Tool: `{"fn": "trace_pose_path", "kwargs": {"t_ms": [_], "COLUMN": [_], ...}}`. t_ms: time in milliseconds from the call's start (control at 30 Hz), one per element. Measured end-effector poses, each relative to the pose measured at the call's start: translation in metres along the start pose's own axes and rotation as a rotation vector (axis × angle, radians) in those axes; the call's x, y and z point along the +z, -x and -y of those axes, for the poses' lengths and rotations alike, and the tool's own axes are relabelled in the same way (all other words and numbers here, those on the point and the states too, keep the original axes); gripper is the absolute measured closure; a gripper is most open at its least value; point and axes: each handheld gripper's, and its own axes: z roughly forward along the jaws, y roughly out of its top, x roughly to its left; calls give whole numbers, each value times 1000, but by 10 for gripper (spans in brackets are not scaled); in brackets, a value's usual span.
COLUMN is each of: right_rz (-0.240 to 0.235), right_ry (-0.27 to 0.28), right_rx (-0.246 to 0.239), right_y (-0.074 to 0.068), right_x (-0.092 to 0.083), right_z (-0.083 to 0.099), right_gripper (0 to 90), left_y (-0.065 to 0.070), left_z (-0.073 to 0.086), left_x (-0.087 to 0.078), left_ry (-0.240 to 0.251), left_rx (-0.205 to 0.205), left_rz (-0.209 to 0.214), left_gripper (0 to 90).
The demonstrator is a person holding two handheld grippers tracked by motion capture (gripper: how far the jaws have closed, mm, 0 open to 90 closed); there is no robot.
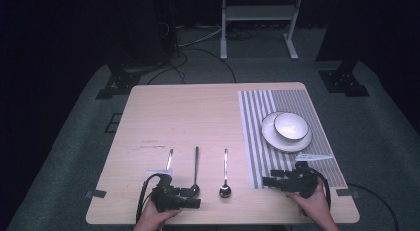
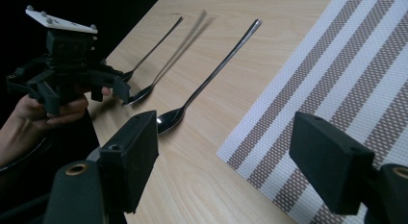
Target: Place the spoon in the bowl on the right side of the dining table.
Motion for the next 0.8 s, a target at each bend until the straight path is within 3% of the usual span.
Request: {"fn": "trace_pose_path", "kwargs": {"t_ms": [233,800], "right_rz": [-9,-32], "right_ry": [-30,-48], "right_rx": [-41,-88], "right_y": [-11,-26], "right_x": [13,31], "right_z": [-13,-37], "right_gripper": [243,244], "left_y": [0,-3], "left_z": [0,1], "left_x": [0,-1], "left_ry": [3,5], "left_rx": [-14,-35], "left_rz": [0,22], "left_gripper": [53,53]}}
